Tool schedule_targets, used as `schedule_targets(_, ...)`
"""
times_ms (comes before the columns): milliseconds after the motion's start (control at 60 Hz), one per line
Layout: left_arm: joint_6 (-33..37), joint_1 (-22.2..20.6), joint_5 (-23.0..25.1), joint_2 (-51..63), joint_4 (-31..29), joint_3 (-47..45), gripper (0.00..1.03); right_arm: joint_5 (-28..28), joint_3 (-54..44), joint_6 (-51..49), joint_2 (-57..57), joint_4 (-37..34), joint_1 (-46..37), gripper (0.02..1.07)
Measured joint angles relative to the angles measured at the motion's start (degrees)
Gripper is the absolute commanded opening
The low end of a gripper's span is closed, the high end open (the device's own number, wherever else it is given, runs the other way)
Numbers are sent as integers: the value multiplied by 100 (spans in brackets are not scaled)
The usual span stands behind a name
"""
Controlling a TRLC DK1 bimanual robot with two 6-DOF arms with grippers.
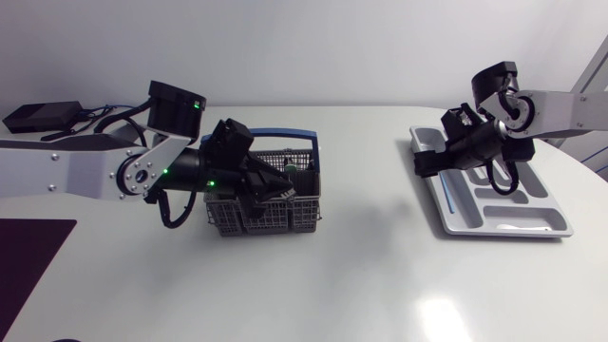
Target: Unload the cutlery basket into the drawer organizer.
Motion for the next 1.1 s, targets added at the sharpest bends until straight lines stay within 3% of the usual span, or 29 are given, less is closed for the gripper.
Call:
schedule_targets(617, -219, 42, 468, 68, -1220, 767, 4, 61, -343, 17, -273, -15, 146, 96)
schedule_targets(950, -557, 240, 629, 153, -3191, 2409, 4, 50, -459, -7, -695, -127, 295, 96)
schedule_targets(1100, -555, 358, 656, 87, -3932, 3005, 4, -208, -575, -166, -1298, -192, 647, 96)
